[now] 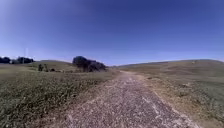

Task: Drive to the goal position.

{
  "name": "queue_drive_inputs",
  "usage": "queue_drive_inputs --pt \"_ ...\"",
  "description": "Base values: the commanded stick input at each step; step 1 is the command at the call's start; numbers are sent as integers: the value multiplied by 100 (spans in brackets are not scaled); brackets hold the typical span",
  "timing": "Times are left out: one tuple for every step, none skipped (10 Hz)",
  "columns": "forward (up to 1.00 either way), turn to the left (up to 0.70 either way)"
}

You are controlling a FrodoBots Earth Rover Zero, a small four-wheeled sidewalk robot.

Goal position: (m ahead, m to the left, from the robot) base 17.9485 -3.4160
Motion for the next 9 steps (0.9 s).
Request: queue_drive_inputs --pt "0 -67" --pt "0 -69" --pt "28 -56" --pt "63 -38" --pt "70 -35" --pt "70 -35" --pt "70 -35" --pt "70 -35" --pt "70 0"
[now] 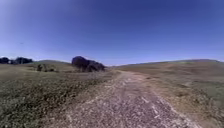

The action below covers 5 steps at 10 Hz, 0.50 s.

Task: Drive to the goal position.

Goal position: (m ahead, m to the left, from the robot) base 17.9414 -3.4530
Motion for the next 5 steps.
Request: queue_drive_inputs --pt "70 0" --pt "70 0" --pt "70 0" --pt "70 0" --pt "70 0"
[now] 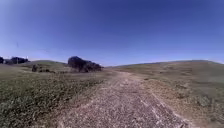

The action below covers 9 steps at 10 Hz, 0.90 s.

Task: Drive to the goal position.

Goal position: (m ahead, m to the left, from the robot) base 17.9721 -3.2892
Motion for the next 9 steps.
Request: queue_drive_inputs --pt "70 0" --pt "70 0" --pt "70 0" --pt "70 0" --pt "70 0" --pt "70 0" --pt "70 0" --pt "70 0" --pt "70 0"
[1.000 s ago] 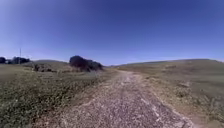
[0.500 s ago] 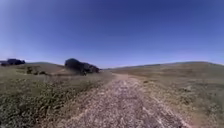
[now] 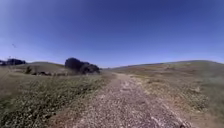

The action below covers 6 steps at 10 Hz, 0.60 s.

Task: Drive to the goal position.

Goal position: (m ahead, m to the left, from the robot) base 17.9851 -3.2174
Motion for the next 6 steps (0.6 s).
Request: queue_drive_inputs --pt "70 -25" --pt "70 -30" --pt "70 -35" --pt "70 -21" --pt "70 -7" --pt "70 0"
